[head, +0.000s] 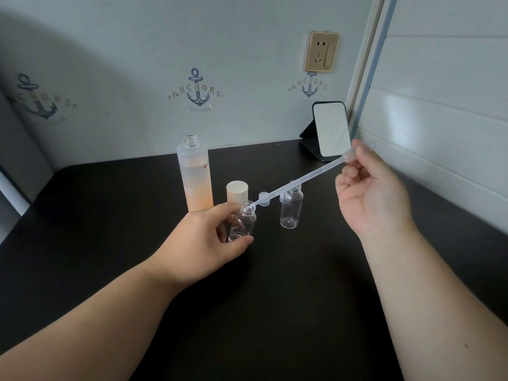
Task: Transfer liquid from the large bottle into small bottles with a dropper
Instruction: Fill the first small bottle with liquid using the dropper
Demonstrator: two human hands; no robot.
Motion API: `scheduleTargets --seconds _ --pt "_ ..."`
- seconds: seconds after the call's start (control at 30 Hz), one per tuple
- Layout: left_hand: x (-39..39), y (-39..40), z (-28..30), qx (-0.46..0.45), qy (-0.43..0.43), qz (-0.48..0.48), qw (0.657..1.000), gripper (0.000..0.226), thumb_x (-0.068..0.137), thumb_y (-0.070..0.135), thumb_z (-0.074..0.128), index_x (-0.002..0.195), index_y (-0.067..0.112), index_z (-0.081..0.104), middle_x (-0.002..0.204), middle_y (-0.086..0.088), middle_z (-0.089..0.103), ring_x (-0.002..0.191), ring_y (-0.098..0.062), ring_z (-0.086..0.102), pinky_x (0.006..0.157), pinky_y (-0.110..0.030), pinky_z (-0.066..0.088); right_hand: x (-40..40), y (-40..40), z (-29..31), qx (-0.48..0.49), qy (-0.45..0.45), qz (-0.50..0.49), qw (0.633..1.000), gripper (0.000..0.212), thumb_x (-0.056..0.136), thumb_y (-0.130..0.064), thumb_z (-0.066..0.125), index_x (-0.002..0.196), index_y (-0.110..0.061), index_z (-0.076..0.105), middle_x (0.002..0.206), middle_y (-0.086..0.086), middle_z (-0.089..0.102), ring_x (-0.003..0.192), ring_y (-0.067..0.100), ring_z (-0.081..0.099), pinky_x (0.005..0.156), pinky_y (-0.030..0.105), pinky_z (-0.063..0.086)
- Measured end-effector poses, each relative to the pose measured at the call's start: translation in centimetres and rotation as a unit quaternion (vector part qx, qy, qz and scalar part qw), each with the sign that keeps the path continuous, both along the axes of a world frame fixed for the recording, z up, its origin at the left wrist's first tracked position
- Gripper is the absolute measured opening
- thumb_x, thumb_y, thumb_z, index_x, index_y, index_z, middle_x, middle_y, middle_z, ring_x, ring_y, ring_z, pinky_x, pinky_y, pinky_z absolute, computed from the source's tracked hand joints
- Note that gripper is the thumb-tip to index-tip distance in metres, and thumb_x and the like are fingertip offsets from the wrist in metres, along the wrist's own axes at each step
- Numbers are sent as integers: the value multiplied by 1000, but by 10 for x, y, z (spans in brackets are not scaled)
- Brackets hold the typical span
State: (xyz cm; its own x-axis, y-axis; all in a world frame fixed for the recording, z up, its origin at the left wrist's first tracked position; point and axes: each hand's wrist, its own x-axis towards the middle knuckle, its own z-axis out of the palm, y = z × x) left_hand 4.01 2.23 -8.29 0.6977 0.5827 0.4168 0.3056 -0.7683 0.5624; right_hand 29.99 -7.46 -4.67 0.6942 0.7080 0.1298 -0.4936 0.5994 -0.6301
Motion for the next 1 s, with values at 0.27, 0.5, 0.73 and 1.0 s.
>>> scheduleTargets --seconds 0.27,0.5,0.73,1.0 --pt "1 4 -1 -39 22 10 999 32 78 51 78 99 32 63 83 22 61 72 -7 60 62 -18 47 -1 -1 1 -6 25 10 1000 11 85 -12 73 94 -6 75 73 2 67 60 12 60 57 21 48" --pt "-1 1 0 -40 -10 -5 999 54 71 69 67 113 36 65 87 36 62 76 -6 62 65 -12 46 -1 -1 1 -5 30 9 1000 7 88 -12 71 90 -5 73 74 2 67 62 13 60 58 21 48" --pt "-11 -1 6 -11 -213 116 970 26 94 49 51 99 27 63 86 11 67 82 -11 64 67 -26 51 -3 -1 1 -4 24 9 1000 7 86 -14 72 86 -6 72 75 2 68 62 13 62 58 21 48" --pt "-7 24 -1 -125 -214 229 941 66 86 42 75 140 29 41 124 12 53 109 -8 57 83 -27 50 -4 0 1 -13 28 7 999 9 94 -11 65 97 -4 69 75 3 68 64 15 64 60 22 51"
